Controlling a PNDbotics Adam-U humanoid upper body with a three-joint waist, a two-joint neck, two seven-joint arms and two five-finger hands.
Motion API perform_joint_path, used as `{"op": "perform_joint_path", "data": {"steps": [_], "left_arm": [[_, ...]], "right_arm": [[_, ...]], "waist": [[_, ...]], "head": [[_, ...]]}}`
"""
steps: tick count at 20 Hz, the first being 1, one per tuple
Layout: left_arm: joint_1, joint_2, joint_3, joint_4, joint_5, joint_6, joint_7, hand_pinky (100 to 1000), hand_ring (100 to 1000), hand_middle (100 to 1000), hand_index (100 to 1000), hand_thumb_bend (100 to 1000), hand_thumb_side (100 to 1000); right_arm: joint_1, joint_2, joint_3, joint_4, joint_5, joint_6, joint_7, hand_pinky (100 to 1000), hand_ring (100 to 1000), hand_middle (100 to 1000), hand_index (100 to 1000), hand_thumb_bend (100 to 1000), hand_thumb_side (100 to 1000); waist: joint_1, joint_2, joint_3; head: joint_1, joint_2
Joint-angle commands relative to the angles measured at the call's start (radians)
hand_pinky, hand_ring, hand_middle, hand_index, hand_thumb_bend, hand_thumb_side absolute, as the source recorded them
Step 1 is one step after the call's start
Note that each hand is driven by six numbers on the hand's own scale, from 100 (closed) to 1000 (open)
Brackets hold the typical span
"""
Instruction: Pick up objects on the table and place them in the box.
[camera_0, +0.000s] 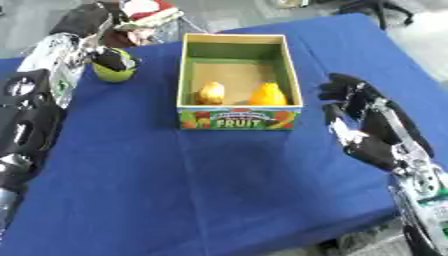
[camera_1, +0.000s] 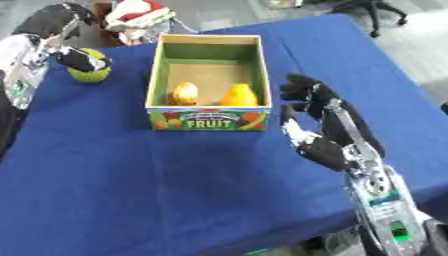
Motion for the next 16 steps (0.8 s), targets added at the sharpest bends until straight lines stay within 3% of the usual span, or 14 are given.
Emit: {"op": "perform_joint_path", "data": {"steps": [1,11,16], "left_arm": [[-0.028,0.022,0.029,0.036,-0.038,0.036,0.029,678,606,711,821,517,228],[-0.014,0.019,0.067,0.127,-0.077,0.118,0.115,673,599,712,824,501,194],[-0.001,0.016,0.068,0.145,-0.056,0.118,0.133,658,574,671,791,450,142]], "right_arm": [[-0.008,-0.005,-0.007,-0.005,0.001,-0.001,-0.002,742,793,766,896,100,322],[-0.01,-0.004,-0.005,-0.005,-0.002,0.0,0.001,741,793,766,896,100,324],[-0.014,-0.004,-0.003,-0.007,-0.004,0.0,0.004,741,792,766,896,100,326]], "waist": [[-0.004,-0.015,-0.002],[-0.002,-0.007,-0.012],[0.003,0.006,-0.022]], "head": [[-0.003,-0.001],[0.001,-0.003],[0.015,-0.007]]}}
